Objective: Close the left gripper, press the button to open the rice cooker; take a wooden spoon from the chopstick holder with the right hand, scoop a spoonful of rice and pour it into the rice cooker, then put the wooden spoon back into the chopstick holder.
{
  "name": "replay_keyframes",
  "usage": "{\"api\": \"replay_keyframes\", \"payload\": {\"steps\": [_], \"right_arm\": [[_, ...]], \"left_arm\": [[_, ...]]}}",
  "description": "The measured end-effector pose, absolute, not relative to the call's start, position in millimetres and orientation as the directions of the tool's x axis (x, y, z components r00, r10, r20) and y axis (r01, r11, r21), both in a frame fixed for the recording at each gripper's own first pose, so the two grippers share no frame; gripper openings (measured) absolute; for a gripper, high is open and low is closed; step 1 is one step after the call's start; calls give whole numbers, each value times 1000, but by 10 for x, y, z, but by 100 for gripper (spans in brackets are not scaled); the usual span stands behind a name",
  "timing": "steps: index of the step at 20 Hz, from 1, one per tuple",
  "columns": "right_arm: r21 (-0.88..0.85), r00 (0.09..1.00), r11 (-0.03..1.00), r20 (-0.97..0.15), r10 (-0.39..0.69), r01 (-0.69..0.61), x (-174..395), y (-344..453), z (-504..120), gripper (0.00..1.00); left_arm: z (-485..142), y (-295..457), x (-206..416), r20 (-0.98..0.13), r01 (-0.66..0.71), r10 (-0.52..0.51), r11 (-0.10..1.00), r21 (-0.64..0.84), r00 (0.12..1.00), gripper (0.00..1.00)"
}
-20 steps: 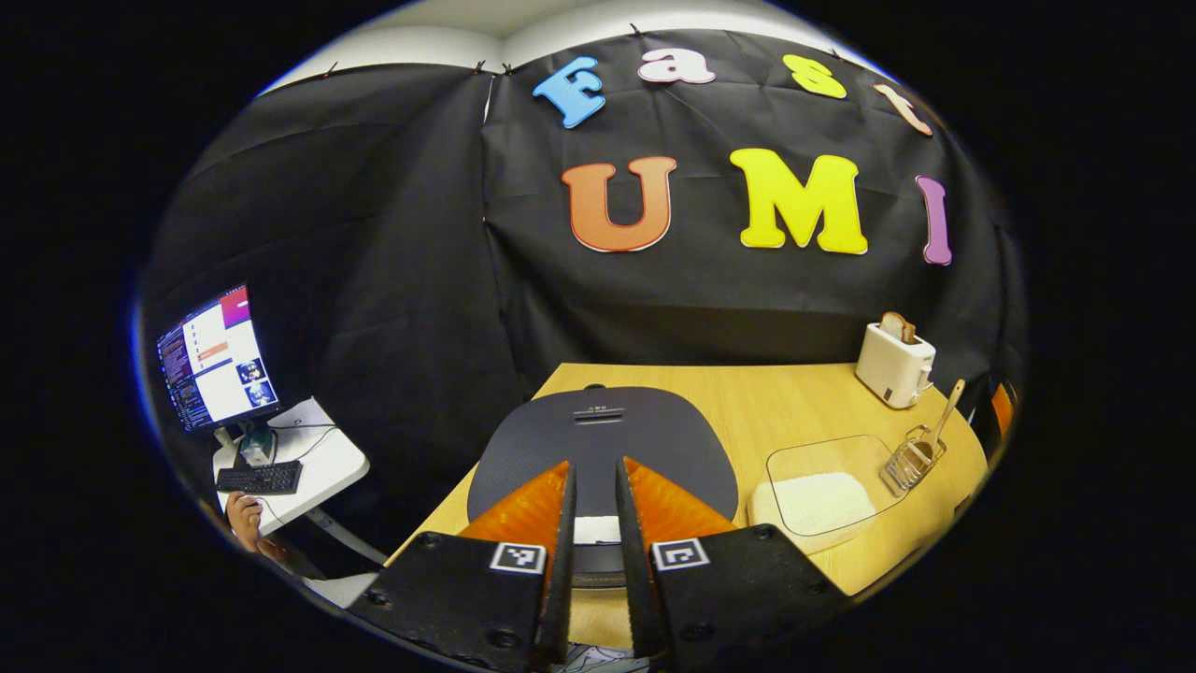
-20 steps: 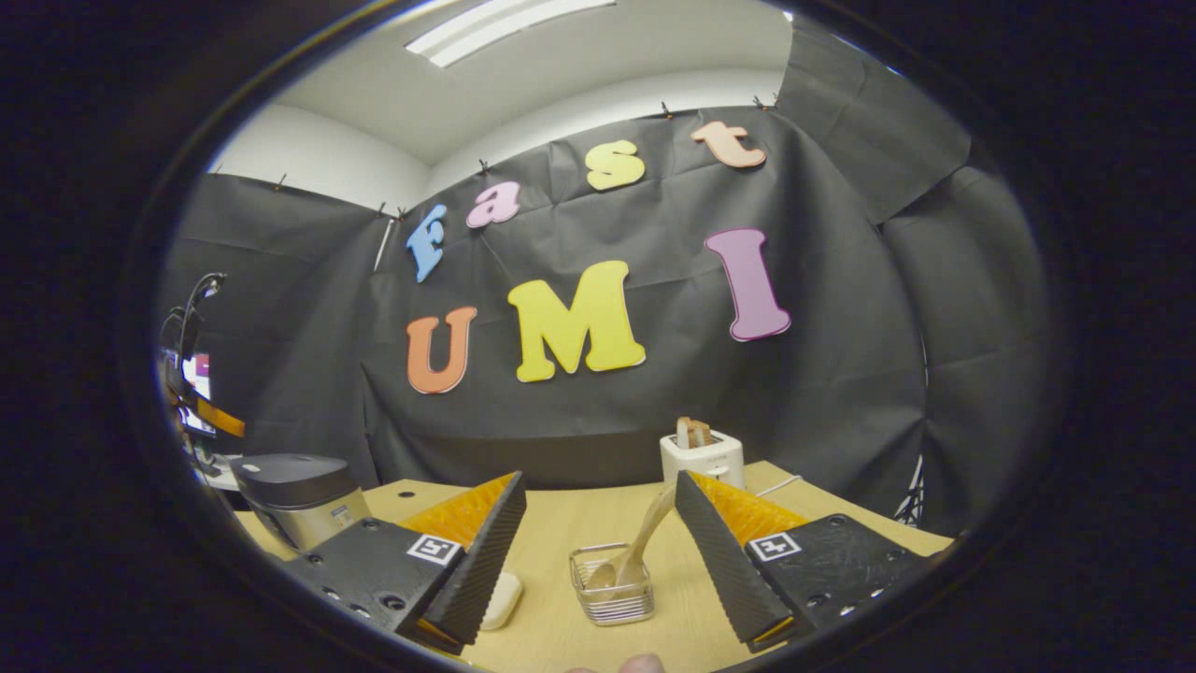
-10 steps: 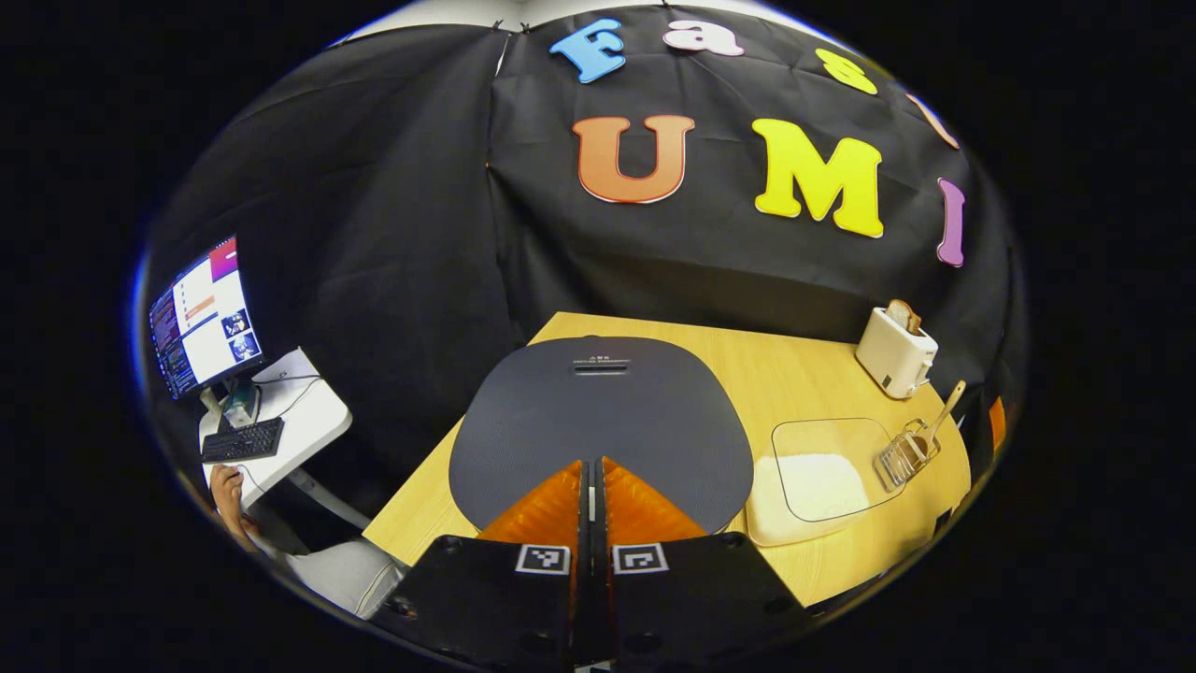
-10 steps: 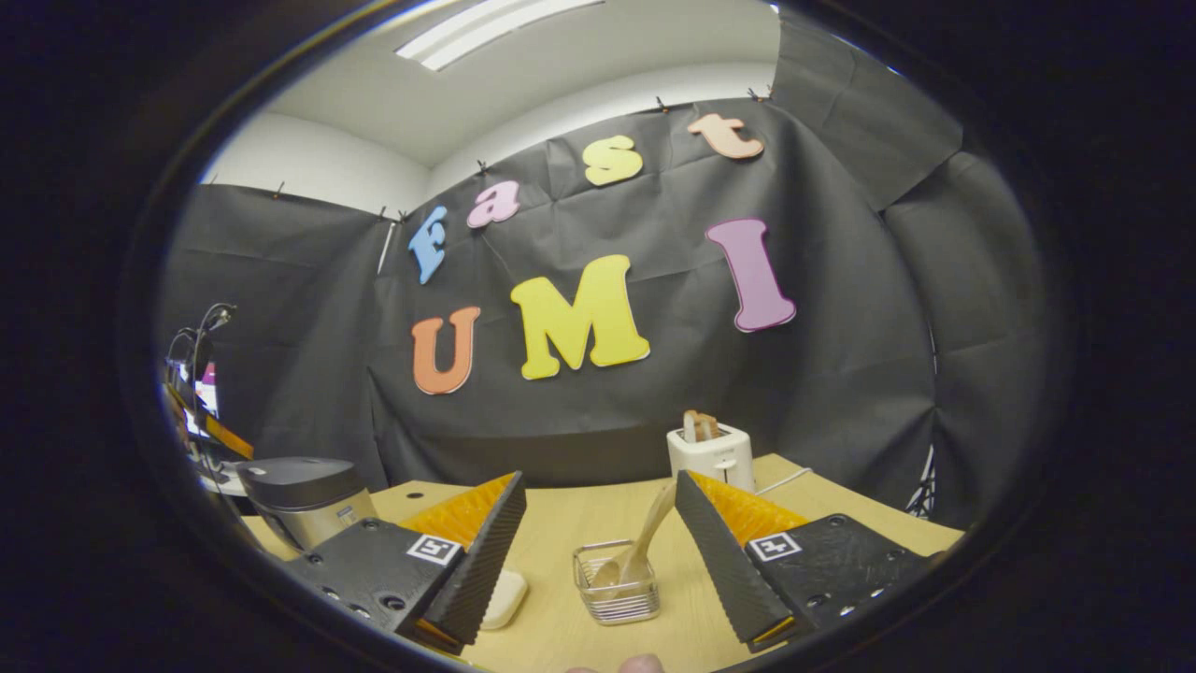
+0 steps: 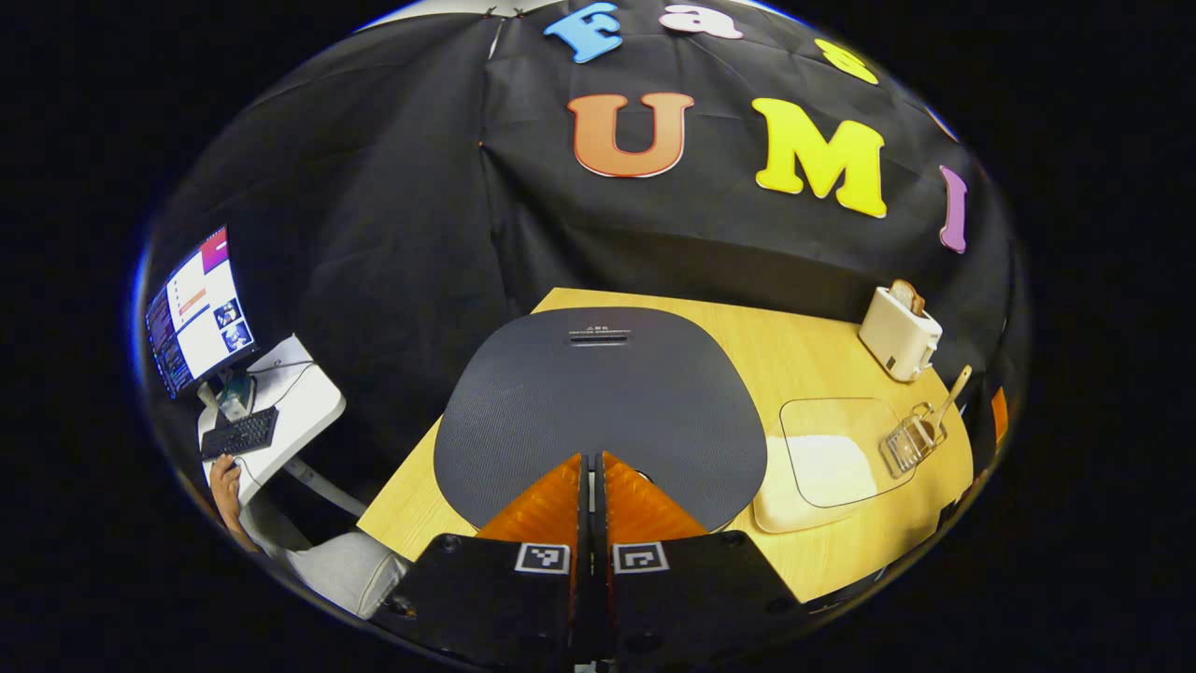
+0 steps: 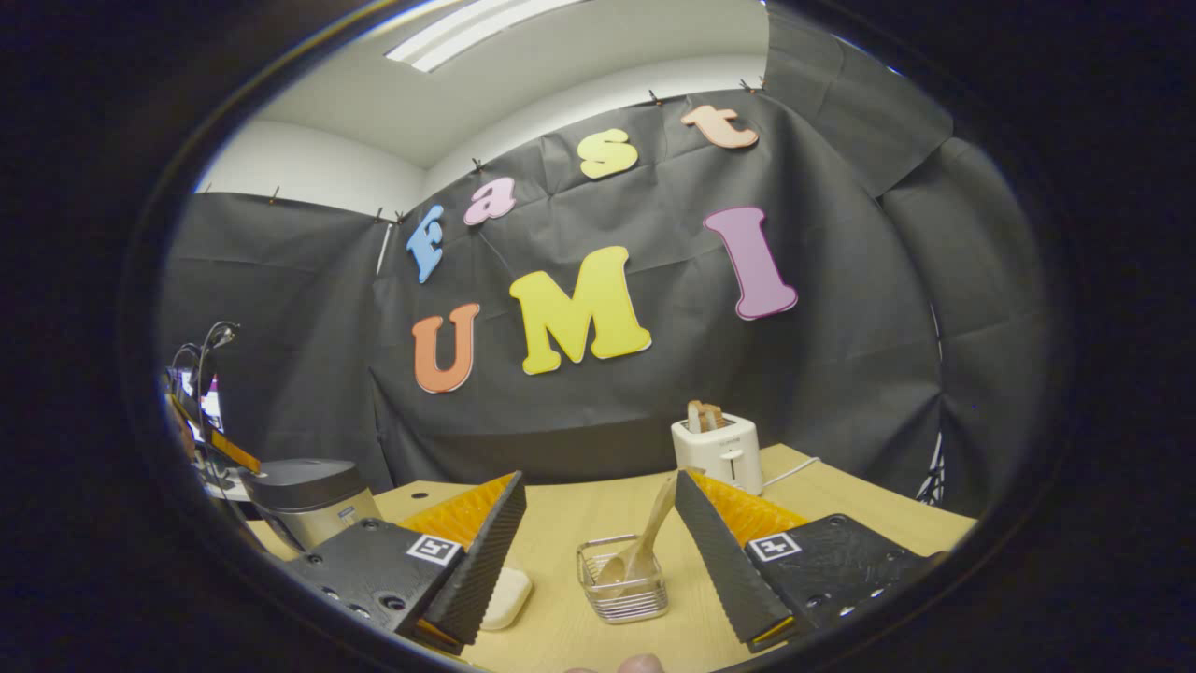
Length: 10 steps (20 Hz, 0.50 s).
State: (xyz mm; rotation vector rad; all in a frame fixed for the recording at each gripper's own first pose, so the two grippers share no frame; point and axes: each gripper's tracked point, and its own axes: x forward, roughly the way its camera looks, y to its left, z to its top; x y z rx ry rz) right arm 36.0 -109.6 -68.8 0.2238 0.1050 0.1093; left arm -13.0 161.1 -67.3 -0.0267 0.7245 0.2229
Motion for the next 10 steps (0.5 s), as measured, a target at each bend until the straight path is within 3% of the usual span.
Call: {"api": "replay_keyframes", "payload": {"steps": [1,6,8,10], "right_arm": [[228,987,968,-97,126,-101,361,-1064,-710,95],[212,985,969,-96,146,-124,342,-987,-677,95],[196,988,974,-75,133,-116,303,-1024,-607,91],[194,990,975,-63,123,-108,267,-1059,-559,95]], "left_arm": [[-668,1612,-165,-655,-217,196,975,50,729,3],[-619,1636,-136,-633,-224,194,974,35,749,3],[-569,1637,-119,-623,-226,203,973,43,756,3],[-389,1631,-56,-566,-206,198,977,51,800,3]]}}
